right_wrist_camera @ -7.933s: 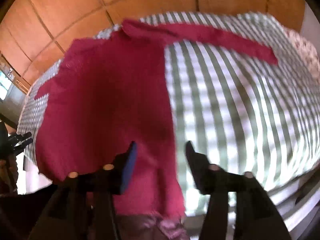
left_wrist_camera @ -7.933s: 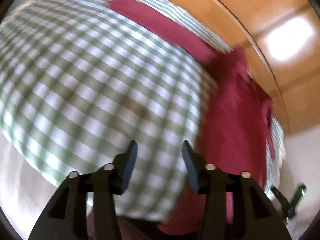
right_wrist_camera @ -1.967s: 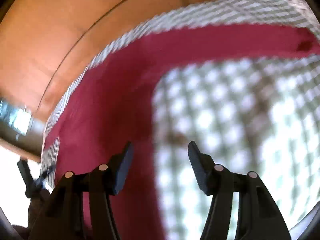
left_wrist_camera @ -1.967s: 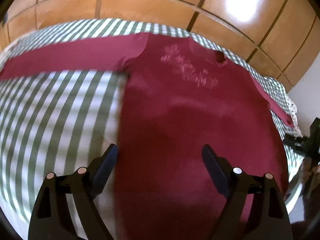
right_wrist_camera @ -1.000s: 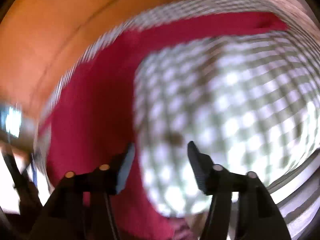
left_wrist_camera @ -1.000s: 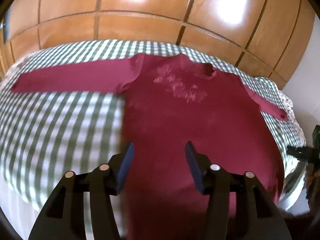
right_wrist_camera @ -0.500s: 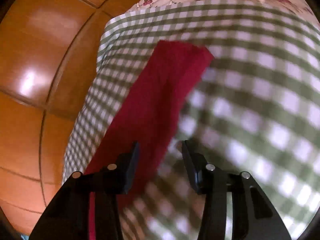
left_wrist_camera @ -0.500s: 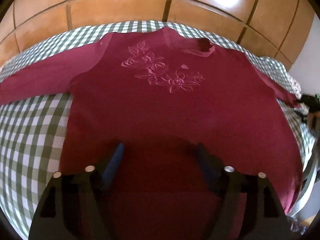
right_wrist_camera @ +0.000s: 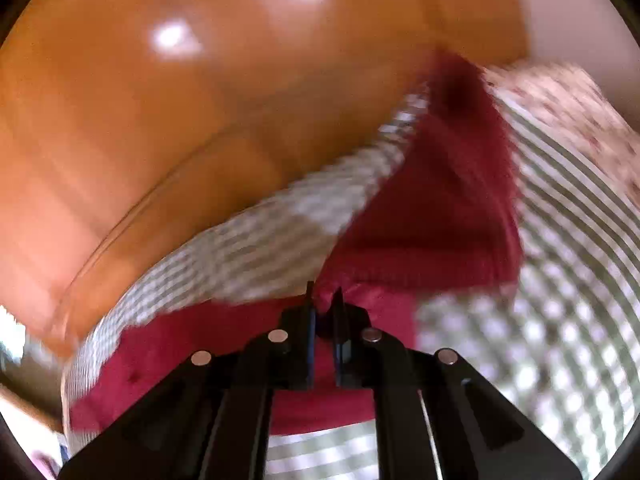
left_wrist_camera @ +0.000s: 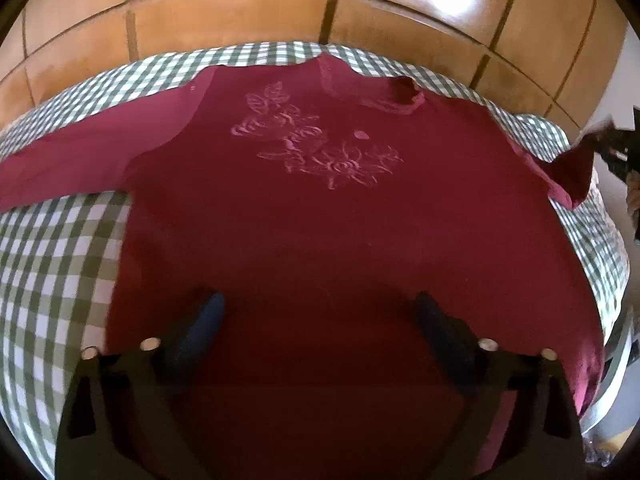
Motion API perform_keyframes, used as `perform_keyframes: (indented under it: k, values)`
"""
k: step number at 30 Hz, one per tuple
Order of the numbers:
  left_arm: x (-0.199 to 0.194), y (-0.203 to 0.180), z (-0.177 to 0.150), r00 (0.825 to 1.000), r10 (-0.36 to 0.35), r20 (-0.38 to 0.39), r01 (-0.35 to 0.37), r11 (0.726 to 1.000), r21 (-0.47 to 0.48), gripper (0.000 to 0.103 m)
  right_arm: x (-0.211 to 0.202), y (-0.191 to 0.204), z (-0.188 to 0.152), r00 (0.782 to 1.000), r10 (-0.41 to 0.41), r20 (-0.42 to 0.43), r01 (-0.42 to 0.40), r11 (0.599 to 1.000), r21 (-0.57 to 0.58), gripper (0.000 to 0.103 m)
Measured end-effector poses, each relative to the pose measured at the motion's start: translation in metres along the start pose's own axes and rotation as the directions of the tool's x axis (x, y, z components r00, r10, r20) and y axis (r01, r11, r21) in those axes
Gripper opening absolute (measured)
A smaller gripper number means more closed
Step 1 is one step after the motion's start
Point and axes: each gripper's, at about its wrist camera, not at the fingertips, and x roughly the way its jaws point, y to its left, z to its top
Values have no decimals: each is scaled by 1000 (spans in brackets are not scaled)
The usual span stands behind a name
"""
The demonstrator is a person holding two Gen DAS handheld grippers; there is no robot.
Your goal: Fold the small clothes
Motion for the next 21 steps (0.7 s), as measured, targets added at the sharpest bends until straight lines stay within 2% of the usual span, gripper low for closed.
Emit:
perform_keyframes:
  k: [1, 3, 7, 9, 10, 11, 12, 14, 17, 21]
  values:
    - [-3, 3, 1, 1000, -7, 0, 7, 1000, -18, 83, 2, 18, -4, 1000, 25, -12, -25, 999, -31, 6]
    - [-7, 9, 3, 999, -38, 1, 38, 998, -50, 70, 11, 76, -21, 996, 70, -46, -76, 986, -148, 6]
    - [-17, 21, 8, 996, -87, 13, 88, 989, -115, 68, 38, 167, -67, 980, 133, -150, -174, 936, -307, 6]
    - [-22, 22, 12, 994, -111, 22, 113, 986, -126, 59, 53, 207, -93, 966, 153, -208, -222, 905, -364, 6]
    - [-24, 22, 14, 993, -117, 23, 119, 984, -129, 59, 59, 219, -101, 961, 158, -225, -237, 892, -385, 8]
    - [-26, 23, 17, 992, -121, 28, 124, 983, -134, 59, 64, 233, -112, 956, 163, -245, -255, 876, -411, 15]
    - [-28, 24, 20, 990, -136, 35, 139, 980, -142, 59, 68, 247, -126, 951, 162, -264, -267, 860, -434, 34]
    - [-31, 26, 25, 985, -167, 42, 172, 972, -162, 59, 65, 255, -138, 944, 185, -273, -291, 858, -424, 48]
    - [-27, 31, 36, 974, -220, 42, 224, 950, -219, 59, 48, 246, -147, 940, 208, -272, -307, 865, -397, 63]
    - [-13, 34, 55, 962, -268, 44, 269, 920, -285, 59, 19, 210, -154, 943, 211, -258, -294, 889, -350, 71]
